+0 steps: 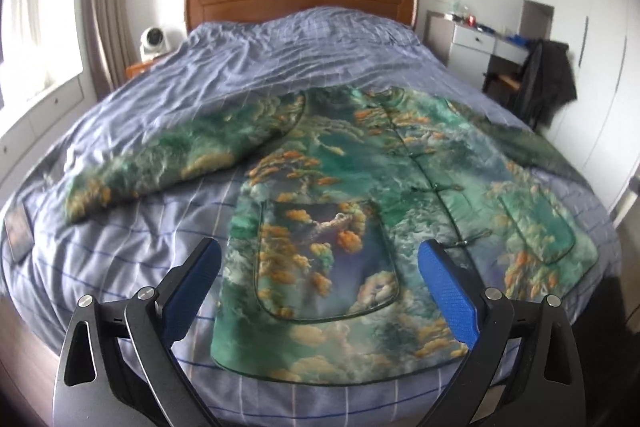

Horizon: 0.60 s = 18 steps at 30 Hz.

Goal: Fold large clothes

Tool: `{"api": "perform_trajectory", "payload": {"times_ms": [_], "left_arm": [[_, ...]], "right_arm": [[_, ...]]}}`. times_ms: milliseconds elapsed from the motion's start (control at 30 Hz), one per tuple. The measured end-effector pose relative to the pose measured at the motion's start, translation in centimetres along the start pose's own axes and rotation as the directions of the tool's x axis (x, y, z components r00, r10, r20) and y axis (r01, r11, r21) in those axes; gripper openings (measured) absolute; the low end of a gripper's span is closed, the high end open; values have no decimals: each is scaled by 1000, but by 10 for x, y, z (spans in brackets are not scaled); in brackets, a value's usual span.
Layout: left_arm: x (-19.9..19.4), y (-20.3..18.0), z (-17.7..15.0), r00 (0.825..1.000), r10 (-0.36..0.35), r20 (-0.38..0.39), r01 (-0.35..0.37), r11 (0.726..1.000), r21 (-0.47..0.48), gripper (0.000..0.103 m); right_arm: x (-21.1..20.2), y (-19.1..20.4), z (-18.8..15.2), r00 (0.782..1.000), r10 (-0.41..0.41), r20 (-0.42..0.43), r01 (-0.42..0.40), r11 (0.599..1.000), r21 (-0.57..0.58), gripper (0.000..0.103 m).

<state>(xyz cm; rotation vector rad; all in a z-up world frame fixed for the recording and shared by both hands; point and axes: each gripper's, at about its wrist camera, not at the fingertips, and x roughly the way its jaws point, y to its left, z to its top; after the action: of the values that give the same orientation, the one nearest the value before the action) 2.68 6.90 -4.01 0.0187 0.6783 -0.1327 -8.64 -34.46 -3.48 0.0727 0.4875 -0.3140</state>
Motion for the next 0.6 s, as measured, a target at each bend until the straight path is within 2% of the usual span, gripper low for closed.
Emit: {"api": "perform_trajectory", "payload": {"times_ms": [200, 400, 600], "left_arm": [[-11, -11, 5, 999, 0, 47, -1, 1000, 28, 101], [-7, -8, 6, 1000, 2, 28, -2, 1000, -2, 102], [-7, -7, 2, 999, 35, 25, -34, 999, -6, 102]], "right_arm": [[2, -1, 2, 1000, -31, -5, 31, 999, 17, 84], [3, -2, 7, 998, -61, -12, 61, 998, 11, 84], [4, -6, 6, 997, -79, -24, 80, 996, 29, 84]]}}
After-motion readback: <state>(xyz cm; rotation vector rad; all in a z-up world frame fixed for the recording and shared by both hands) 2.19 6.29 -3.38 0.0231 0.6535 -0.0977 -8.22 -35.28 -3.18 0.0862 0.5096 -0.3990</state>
